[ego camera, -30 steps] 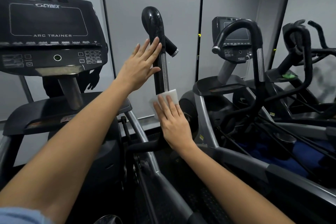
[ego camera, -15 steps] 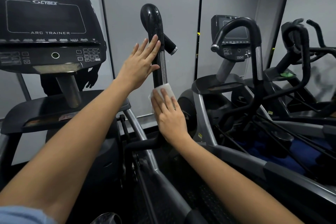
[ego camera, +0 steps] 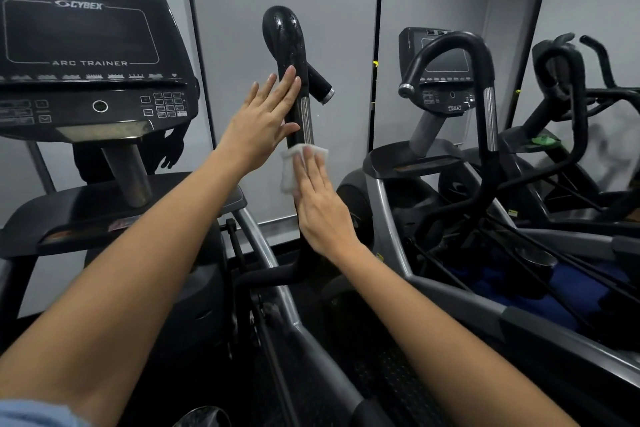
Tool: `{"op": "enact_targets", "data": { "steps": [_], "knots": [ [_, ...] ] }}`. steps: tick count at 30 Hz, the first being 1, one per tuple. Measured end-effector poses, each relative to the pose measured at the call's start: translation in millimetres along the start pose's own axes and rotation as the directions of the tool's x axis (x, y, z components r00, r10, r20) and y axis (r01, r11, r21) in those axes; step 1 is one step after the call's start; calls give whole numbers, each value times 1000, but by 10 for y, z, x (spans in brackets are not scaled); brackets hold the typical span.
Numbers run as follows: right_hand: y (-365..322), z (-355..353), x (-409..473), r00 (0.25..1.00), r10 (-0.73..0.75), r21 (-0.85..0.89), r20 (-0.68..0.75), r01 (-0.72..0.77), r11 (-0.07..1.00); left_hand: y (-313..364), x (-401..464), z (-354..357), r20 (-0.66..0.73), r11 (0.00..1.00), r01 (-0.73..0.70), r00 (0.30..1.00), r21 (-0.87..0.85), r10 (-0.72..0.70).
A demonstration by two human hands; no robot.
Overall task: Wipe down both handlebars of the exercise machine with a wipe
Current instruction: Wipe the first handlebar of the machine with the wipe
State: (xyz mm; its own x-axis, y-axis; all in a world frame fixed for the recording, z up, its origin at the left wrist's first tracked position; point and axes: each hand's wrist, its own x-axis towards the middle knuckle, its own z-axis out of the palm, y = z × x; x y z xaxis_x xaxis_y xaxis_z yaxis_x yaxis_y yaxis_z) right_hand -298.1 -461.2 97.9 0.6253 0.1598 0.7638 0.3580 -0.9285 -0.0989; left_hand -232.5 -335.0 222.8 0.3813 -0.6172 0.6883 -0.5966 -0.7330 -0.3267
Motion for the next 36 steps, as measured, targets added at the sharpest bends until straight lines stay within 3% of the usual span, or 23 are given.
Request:
{"op": "enact_targets", "data": {
  "steps": [6, 13, 20, 25, 30, 36],
  "knots": [
    [-10, 151, -416, 999, 22, 166, -24, -18, 986, 3, -8, -16, 2, 1000, 5, 1000, 7, -5],
    [-64, -111, -57, 993, 108, 323, 47, -118, 939, 16, -6, -8, 7, 1000, 14, 1000, -21, -14],
    [-41, -98, -328, 964, 188, 532, 189, -261, 805, 21, -8, 16, -3, 999, 12, 1000, -39, -12],
    [-96, -219, 110, 925, 333, 699, 184, -362, 617, 21, -11, 4, 5, 998, 14, 1000, -58, -14],
    [-101, -88, -148, 912, 349, 749, 214, -383, 541, 26, -14, 2, 7, 998, 20, 1000, -57, -20],
    [-45, -204, 287, 884, 420, 786, 207, -406, 466, 20, -7, 5, 6, 997, 11, 1000, -80, -11]
  ]
}}
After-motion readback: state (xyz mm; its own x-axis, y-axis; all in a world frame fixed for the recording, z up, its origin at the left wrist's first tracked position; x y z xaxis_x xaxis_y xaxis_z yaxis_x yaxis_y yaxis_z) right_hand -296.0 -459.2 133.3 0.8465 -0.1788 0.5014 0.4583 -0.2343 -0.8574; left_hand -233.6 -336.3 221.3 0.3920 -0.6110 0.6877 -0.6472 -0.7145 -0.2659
